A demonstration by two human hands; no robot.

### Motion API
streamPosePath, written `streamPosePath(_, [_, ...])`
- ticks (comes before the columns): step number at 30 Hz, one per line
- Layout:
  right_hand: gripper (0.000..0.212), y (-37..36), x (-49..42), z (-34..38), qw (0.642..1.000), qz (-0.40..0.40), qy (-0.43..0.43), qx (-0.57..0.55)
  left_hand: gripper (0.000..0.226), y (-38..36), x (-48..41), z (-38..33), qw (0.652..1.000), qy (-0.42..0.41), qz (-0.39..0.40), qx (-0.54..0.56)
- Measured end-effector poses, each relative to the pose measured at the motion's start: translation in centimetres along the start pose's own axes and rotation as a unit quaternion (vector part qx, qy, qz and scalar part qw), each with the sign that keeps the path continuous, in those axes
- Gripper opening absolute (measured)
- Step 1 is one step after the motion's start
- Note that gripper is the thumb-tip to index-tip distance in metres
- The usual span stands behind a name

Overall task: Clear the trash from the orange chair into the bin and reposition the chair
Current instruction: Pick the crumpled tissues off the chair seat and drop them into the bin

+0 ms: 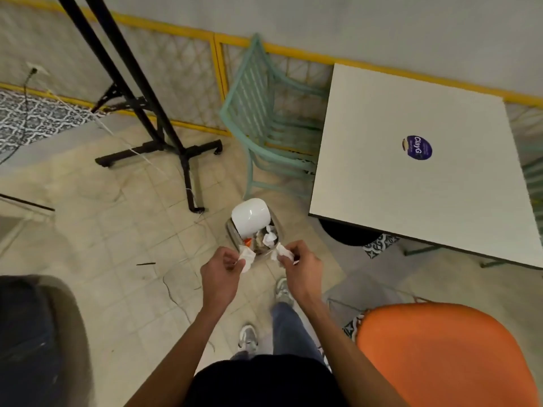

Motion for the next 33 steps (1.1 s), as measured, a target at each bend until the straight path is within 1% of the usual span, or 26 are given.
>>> streamPosePath(4, [0.025, -2.2, -4.3, -0.6, 0.998, 0.040, 0.004, 0.047, 0.023, -2.1, -2.2, 0.9, 0.999, 0.023, -0.017, -0.017])
streamPosePath(8, [0.019, -3.2, -8.2, -1.0, 0.995, 0.086, 0.013, 0.057, 0.015, -4.6, -4.0, 1.9, 0.998, 0.037, -0.030, -0.051])
streamPosePath(10, [0.016, -3.8, -9.7, -1.5, 0.992, 0.108, 0.007, 0.062, 0.012, -6.2, -4.9, 2.6, 0.996, 0.040, -0.023, -0.072])
streamPosePath(12, [0.016, -5.1, -11.4, -2.3, 0.990, 0.122, 0.004, 0.076, 0.015, -8.1, -6.1, 3.7, 0.994, 0.063, -0.012, -0.092])
streamPosePath(14, [0.018, -6.2, -12.5, -3.0, 0.988, 0.127, 0.006, 0.092, 0.019, -9.7, -6.9, 4.3, 0.990, 0.077, -0.006, -0.117])
streamPosePath(17, [0.022, -8.0, -13.9, -3.7, 0.981, 0.151, 0.002, 0.124, 0.023, -11.8, -8.5, 5.5, 0.985, 0.117, 0.003, -0.127])
streamPosePath(22, [0.027, -11.7, -16.1, -5.8, 0.973, 0.171, 0.009, 0.154, 0.027, -14.8, -11.5, 8.6, 0.978, 0.125, 0.042, -0.164])
streamPosePath(24, [0.027, -12.8, -16.9, -6.4, 0.972, 0.180, 0.007, 0.149, 0.026, -15.5, -12.7, 9.4, 0.977, 0.128, 0.051, -0.165])
streamPosePath(28, [0.037, -14.8, -17.9, -7.5, 0.963, 0.212, 0.041, 0.160, 0.024, -16.4, -13.4, 10.4, 0.982, 0.121, 0.065, -0.131])
streamPosePath(30, [0.039, -15.5, -17.7, -8.0, 0.953, 0.224, 0.068, 0.190, 0.018, -16.1, -13.1, 10.8, 0.983, 0.118, 0.059, -0.124])
streamPosePath(33, [0.045, -16.8, -16.7, -8.4, 0.904, 0.253, 0.173, 0.297, 0.010, -14.8, -12.7, 10.8, 0.982, 0.142, 0.026, -0.120])
Point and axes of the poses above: each hand's wrist, its own x-axis away from the middle knuckle, its own y-axis out of the back of the hand, z = x × y, the point moved 4 cm from there along -x, towards the middle knuckle, and after that the axes turned 5 degrees about x, right-handed, at the moved point
